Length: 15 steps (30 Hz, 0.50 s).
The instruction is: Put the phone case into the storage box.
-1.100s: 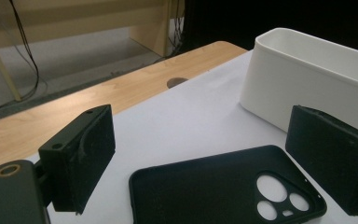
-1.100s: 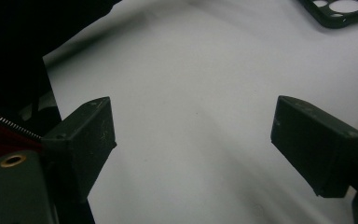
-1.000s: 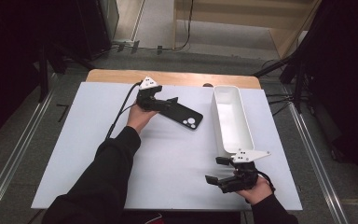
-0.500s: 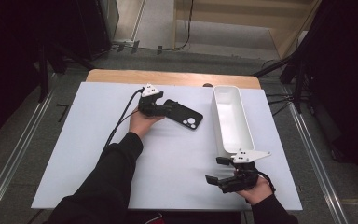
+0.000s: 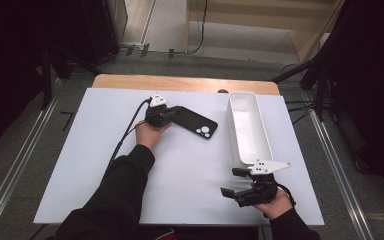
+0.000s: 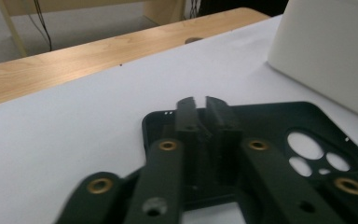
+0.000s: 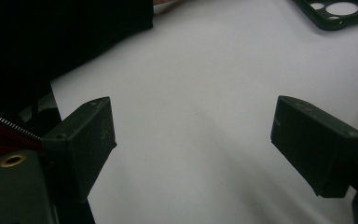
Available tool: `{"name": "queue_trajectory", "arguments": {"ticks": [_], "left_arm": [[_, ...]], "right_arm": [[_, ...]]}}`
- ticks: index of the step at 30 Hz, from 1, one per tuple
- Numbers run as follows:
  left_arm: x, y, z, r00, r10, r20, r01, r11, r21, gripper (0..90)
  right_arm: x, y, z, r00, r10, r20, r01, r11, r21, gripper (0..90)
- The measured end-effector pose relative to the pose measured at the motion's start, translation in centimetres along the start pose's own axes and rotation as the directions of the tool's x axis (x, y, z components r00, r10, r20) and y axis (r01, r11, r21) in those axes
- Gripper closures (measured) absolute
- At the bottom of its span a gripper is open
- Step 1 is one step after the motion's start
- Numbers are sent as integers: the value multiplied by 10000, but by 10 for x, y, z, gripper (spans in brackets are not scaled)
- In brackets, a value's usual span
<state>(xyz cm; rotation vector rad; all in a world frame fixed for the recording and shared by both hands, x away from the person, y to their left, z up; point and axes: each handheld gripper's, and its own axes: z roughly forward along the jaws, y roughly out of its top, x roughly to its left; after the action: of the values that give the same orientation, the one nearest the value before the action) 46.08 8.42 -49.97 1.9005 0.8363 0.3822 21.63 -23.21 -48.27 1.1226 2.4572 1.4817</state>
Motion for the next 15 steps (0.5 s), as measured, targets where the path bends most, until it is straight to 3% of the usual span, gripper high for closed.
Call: {"name": "queue_trajectory", "arguments": {"ticks": [8, 10, 13, 15], "left_arm": [[5, -4, 3, 9995, -322, 14, 320, 9978, 588, 895], [4, -4, 5, 9999, -125, 13, 123, 9948, 1015, 895], [5, -4, 6, 9998, -209, -6, 208, 9938, 1095, 895], [6, -4, 7, 9999, -109, -47, 115, 9871, 1600, 895]], "right_arm": [[0, 0, 0, 10000, -9, -1, 9, 10000, 7, 123], [-1, 0, 0, 10000, -14, 12, 14, 10000, 14, 123], [-1, 0, 0, 10000, -14, 6, 14, 10000, 7, 123], [-1, 0, 0, 10000, -29, -4, 29, 10000, -11, 123]]}}
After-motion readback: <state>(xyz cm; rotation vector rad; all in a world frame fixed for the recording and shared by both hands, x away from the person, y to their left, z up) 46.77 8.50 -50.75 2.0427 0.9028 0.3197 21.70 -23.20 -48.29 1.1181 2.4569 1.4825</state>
